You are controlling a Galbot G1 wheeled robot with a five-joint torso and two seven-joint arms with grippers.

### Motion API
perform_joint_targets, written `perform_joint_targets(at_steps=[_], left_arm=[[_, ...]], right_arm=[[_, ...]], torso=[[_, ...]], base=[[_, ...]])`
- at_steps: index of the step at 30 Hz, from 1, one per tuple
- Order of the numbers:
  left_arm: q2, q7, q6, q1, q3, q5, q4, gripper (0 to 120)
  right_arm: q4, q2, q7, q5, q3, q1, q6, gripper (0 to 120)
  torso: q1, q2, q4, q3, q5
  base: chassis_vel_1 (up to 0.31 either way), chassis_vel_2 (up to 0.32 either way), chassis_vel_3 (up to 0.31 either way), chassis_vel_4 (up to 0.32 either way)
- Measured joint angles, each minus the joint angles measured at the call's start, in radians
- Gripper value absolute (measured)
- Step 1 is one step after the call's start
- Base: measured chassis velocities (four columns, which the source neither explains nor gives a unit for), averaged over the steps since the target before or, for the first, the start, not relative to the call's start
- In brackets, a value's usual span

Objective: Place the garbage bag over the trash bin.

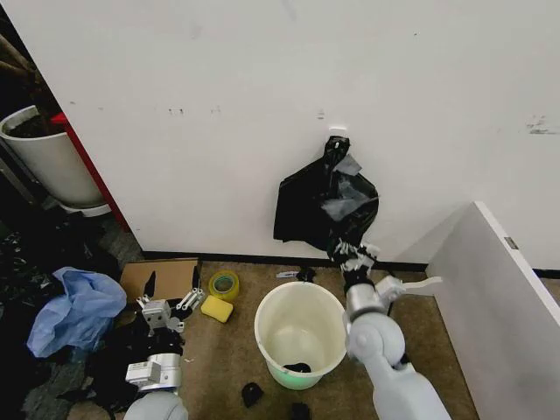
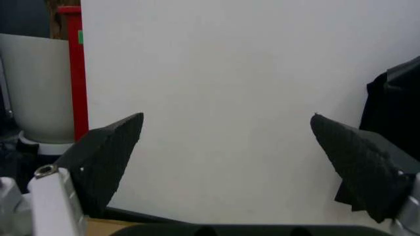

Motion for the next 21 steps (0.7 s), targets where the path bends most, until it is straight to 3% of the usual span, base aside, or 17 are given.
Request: perform_joint_targets(at_steps=[7, 21], left_arm=[[-0.002, 0.001, 0.003, -0.018, 0.012, 0.001, 0.0, 100], [0.007, 0.004, 0.019, -0.046, 0.018, -0.008, 0.005, 100]], right_arm=[[0.018, 0.0, 0.028, -0.054, -0.012, -0.106, 0.04, 0], [-0.009, -0.002, 0.165, -0.171, -0.074, -0.147, 0.021, 0]], torso=[[0.0, 0.0, -0.0001, 0.0, 0.0], [0.0, 0.0, 0.0, 0.0, -0.0001]], base=[[0.0, 0.0, 0.0, 0.0], [0.0, 0.0, 0.0, 0.0]])
